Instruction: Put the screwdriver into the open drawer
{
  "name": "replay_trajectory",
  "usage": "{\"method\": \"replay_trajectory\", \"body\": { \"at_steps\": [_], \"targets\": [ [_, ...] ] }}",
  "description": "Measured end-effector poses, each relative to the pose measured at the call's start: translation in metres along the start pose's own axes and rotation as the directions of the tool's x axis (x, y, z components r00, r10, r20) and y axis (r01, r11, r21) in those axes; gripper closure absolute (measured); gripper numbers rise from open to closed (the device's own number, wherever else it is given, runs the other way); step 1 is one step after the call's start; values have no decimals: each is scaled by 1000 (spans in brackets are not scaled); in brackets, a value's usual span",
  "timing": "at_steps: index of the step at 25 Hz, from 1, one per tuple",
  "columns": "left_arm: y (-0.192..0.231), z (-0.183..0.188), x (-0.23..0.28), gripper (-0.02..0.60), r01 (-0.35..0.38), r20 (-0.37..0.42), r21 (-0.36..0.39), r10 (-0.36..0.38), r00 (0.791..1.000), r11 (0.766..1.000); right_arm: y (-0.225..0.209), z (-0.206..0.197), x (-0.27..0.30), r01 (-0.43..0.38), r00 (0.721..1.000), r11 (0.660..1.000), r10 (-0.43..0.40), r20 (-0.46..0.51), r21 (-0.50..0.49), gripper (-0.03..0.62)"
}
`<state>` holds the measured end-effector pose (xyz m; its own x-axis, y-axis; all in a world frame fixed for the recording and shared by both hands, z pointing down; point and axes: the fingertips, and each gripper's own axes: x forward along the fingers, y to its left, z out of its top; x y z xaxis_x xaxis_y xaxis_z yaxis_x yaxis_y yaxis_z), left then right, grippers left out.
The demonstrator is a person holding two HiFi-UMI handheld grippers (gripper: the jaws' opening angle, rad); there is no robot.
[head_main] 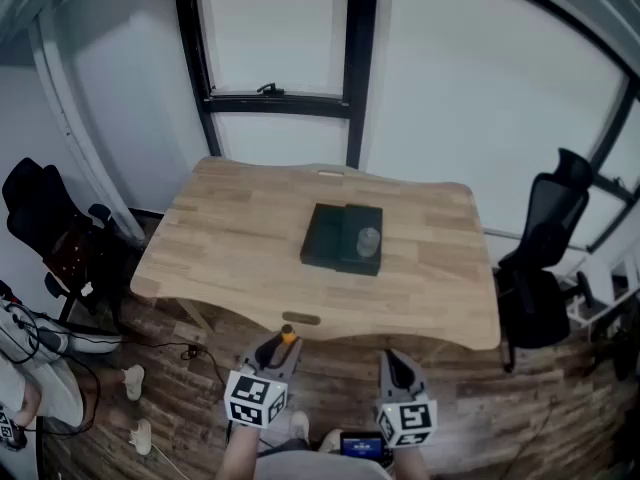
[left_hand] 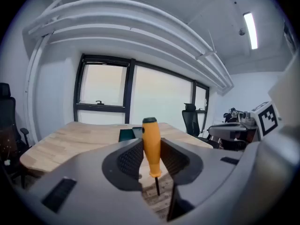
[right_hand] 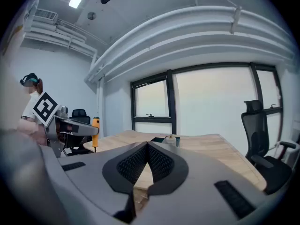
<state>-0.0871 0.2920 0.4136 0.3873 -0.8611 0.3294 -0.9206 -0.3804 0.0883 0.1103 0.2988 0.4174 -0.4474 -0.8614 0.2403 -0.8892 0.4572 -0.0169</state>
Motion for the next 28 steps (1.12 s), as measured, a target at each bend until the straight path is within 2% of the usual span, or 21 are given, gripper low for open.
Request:
{"method": "replay_trajectory", "body": {
  "at_steps": [7, 17, 28],
  "targets": [
    [5, -3, -22, 468, -10, 9, -20, 10, 1000, 1000, 18, 7, -17, -1, 1000, 1000, 1, 14, -16, 597],
    [-11, 2, -35, 468, -12, 22, 0, 12, 1000, 1000, 8, 5, -37, 33, 999, 999, -34, 35, 35, 597],
    [-31, -4, -35, 468, -27, 30, -13, 27, 999, 1000, -3, -1, -53, 24, 999, 1000, -24, 28, 18, 597]
  ]
}}
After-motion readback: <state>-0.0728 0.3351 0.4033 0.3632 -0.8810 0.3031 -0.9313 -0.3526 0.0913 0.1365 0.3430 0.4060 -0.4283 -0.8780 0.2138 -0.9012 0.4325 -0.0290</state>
